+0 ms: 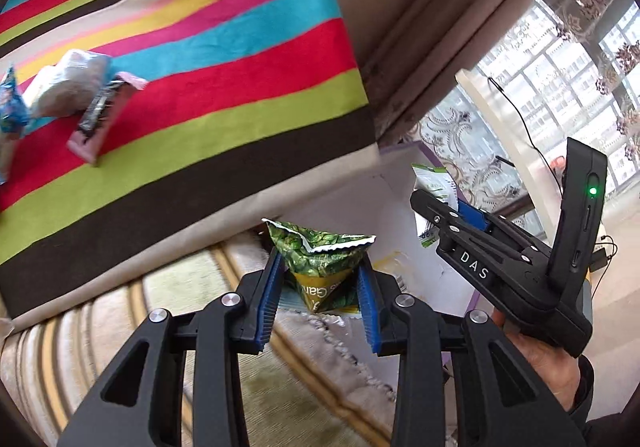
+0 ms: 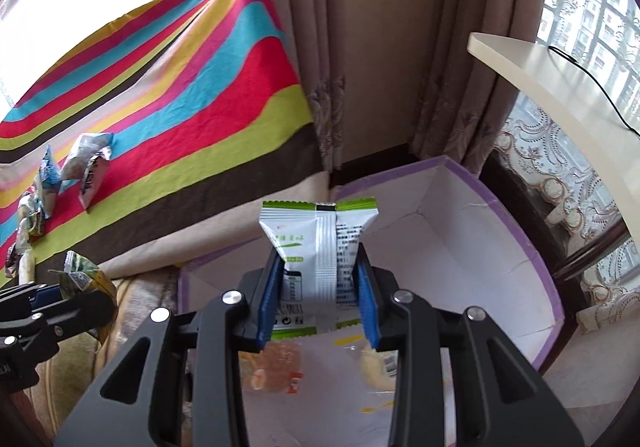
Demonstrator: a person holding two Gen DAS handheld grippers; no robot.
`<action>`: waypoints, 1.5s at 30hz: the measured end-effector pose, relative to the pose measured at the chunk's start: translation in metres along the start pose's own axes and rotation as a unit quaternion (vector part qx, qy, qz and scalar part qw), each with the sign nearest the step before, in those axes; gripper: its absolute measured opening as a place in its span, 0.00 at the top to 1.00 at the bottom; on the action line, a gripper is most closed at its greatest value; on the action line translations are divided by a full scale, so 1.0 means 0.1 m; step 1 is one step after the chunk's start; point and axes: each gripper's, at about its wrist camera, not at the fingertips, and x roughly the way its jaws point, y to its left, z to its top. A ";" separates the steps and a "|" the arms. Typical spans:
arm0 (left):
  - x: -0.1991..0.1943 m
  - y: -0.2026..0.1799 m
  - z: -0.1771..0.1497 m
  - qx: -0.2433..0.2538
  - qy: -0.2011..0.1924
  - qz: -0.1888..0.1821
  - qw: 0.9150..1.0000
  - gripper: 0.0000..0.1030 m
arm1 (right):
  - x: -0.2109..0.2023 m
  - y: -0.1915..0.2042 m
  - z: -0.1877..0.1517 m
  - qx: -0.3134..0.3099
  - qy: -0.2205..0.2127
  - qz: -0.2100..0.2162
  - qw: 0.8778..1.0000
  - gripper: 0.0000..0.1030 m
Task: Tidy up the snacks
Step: 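Carry both packets over the white box and open both tools, then grasp the pink chocolate bar with the right tool while the left grasps the cookie bag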
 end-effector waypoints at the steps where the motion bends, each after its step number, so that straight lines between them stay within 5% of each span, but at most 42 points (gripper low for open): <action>1: 0.05 -0.03 0.01 0.004 0.004 -0.001 1.000 0.68 | 0.01 -0.05 -0.01 0.004 0.000 -0.002 1.000 0.66; 13: 0.39 -0.25 0.09 0.009 0.031 0.002 0.999 0.64 | 0.15 -0.40 -0.08 0.033 0.008 -0.007 0.999 0.64; 16: 0.39 -0.27 0.11 0.005 0.027 0.004 1.000 0.43 | 0.17 -0.41 -0.07 0.039 0.008 -0.011 0.999 0.29; 21: 0.32 -0.22 0.09 0.000 0.016 0.007 1.000 0.36 | 0.16 -0.35 -0.07 0.036 0.007 -0.004 0.999 0.25; 30: -0.12 0.02 0.05 -0.001 -0.046 0.083 0.996 0.29 | 0.02 -0.02 -0.02 0.033 -0.002 0.025 0.999 0.24; 38: -0.75 0.48 -0.11 -0.023 -0.117 0.186 0.975 0.28 | -0.04 0.54 0.10 0.012 0.001 0.067 0.998 0.24; 45: -1.19 1.12 -0.38 -0.102 -0.131 0.218 0.962 0.26 | -0.06 1.06 0.11 -0.034 0.011 0.084 0.996 0.24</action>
